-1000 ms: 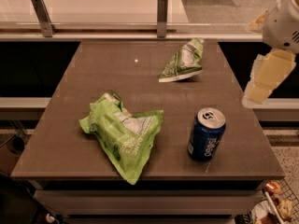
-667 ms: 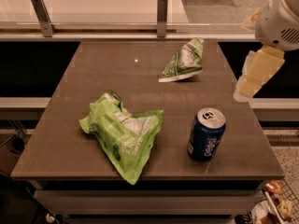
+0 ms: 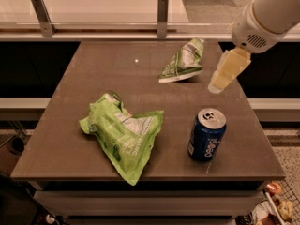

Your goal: Pick green jalapeno chip bag

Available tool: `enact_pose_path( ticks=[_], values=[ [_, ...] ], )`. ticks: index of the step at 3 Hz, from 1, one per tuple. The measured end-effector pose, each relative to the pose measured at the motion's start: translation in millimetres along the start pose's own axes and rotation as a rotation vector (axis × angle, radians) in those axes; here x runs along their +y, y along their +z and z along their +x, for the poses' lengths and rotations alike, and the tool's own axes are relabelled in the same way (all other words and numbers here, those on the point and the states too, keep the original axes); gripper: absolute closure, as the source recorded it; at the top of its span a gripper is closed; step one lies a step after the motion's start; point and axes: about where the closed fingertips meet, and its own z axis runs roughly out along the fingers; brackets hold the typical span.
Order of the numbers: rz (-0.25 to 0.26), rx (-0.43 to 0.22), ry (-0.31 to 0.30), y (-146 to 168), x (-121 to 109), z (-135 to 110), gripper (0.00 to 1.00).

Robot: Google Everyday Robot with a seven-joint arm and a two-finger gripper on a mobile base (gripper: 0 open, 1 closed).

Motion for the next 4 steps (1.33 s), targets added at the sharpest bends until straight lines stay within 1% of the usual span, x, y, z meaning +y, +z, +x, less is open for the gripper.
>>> enact_pose_path(
  ticks=[1,2,3,4],
  values=[
    [0.005,-0.031,0.055,27.0,-19.3,-8.3,0.00],
    [0.005,-0.031,0.055,27.0,-19.3,-8.4,0.00],
    [0.028,0.015,0.048,38.5,-25.3,-21.9,0.00],
    [0.040,0.061,0.021,68.9,-44.0,-46.5,0.00]
  ],
)
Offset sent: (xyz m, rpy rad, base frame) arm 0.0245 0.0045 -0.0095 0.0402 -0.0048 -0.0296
